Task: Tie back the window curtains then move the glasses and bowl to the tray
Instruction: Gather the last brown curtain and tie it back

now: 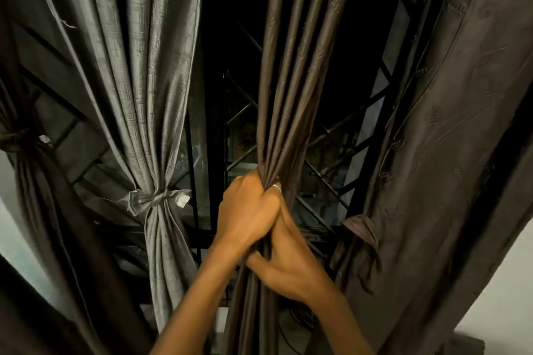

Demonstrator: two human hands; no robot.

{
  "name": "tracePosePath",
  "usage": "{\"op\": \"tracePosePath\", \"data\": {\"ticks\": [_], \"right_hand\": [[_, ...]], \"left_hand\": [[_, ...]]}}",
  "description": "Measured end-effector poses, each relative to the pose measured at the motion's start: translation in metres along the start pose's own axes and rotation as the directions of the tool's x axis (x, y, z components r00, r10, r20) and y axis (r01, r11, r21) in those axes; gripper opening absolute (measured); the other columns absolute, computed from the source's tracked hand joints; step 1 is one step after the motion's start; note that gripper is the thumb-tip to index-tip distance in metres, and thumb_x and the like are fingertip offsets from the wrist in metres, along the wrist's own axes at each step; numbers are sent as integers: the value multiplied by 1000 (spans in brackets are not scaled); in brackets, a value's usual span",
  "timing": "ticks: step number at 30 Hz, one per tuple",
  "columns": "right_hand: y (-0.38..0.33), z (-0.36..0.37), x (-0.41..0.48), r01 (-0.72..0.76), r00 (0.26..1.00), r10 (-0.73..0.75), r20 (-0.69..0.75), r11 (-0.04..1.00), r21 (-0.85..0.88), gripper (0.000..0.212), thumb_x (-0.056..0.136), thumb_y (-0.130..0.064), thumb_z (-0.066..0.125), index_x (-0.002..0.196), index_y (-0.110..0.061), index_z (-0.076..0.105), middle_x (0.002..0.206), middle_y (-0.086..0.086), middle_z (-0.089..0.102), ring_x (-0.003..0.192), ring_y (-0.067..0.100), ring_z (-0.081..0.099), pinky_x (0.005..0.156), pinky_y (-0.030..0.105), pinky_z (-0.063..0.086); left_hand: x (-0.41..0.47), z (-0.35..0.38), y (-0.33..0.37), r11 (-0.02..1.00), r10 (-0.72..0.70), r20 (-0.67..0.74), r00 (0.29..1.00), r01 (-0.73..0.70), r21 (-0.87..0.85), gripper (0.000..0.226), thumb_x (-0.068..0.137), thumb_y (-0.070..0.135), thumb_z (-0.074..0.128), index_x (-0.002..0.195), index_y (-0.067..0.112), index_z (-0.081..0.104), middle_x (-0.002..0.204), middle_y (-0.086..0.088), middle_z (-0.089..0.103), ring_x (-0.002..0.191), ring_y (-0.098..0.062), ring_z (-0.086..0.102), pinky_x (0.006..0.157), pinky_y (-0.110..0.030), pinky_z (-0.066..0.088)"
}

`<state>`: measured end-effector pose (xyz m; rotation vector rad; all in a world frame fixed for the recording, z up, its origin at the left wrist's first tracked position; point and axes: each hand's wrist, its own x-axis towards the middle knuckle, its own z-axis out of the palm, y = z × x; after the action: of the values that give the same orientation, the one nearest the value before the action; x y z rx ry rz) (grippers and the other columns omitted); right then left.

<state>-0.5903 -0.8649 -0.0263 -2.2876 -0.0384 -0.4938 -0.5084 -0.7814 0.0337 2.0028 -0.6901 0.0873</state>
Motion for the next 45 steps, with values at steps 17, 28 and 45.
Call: {"op": "tracePosePath", "data": {"ticks": [17, 28, 45], "right_hand": [[37, -91, 98, -327, 890, 452, -61, 725, 607, 64, 106, -2, 39, 55, -27, 67, 45, -14, 62, 61, 18, 60, 42, 12, 48], [32, -84, 87, -341, 936, 332, 116, 773, 535, 30, 78, -64, 73, 102, -45, 75, 103, -13, 76, 90, 1, 72, 66, 16, 57], [10, -99, 28, -251, 891, 394, -226, 842, 477, 27, 104, -26, 55, 87, -22, 76, 62, -8, 58, 52, 4, 54, 46, 17, 45]], "left_hand": [[6, -18, -17, 926, -89, 138, 986, 133, -354, 23, 99, 35, 58, 77, 44, 58, 89, 26, 61, 83, 7, 58, 69, -14, 41], [8, -27, -18, 951, -98, 89, 991, 119, -285, 21, 99, 36, 57, 78, 37, 58, 79, 19, 67, 76, 2, 62, 68, -20, 46], [7, -10, -8, 998, -53, -14, 998, 53, -35, 33, 99, 40, 50, 75, 18, 55, 75, -2, 62, 69, -23, 61, 63, -36, 48]]}}
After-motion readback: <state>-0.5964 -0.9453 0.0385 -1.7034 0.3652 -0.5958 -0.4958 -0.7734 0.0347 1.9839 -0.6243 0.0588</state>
